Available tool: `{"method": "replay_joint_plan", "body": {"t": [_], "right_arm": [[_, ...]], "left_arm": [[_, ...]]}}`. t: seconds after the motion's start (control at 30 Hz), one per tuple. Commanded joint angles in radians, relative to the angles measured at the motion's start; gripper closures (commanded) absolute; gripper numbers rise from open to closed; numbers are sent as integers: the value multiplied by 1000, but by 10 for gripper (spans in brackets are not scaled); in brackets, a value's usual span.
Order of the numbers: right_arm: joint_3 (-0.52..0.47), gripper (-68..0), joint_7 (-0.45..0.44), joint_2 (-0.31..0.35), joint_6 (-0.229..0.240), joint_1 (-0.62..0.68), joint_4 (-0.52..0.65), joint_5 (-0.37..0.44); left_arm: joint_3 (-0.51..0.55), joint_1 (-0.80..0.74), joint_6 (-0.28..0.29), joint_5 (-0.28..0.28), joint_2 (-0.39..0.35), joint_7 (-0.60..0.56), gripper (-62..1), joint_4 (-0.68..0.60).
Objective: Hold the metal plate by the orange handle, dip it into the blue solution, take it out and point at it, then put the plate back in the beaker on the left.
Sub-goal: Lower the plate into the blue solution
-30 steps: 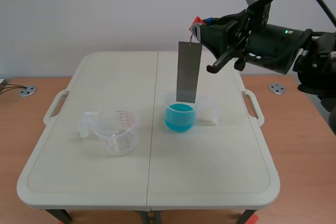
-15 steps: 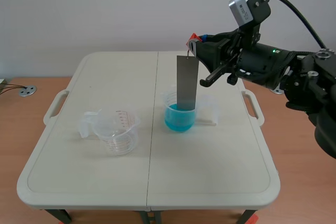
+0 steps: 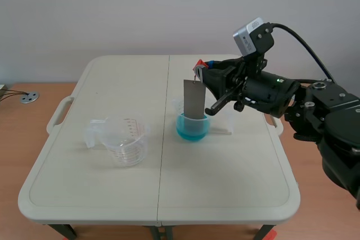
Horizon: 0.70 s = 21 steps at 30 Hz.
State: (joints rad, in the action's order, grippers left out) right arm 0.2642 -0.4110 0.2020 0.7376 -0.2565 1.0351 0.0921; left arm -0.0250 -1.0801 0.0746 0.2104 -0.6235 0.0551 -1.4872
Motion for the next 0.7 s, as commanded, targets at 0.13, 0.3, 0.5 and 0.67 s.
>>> {"method": "replay_joint_plan", "body": {"t": [0.13, 0.3, 0.5, 0.67], "right_arm": [[6, -13, -16, -11, -7, -29, -2, -14], [6, -13, -18, -11, -7, -29, -7, -26], [6, -13, -18, -11, -7, -29, -10, -48], [6, -13, -18, -11, -7, -29, -10, -48]], "left_arm": [[1, -2, -1, 3, 0, -6, -12, -11], [1, -2, -1, 3, 0, -6, -12, -11], [1, -2, -1, 3, 0, -13, -12, -11], [1, -2, -1, 3, 0, -13, -12, -11]]}}
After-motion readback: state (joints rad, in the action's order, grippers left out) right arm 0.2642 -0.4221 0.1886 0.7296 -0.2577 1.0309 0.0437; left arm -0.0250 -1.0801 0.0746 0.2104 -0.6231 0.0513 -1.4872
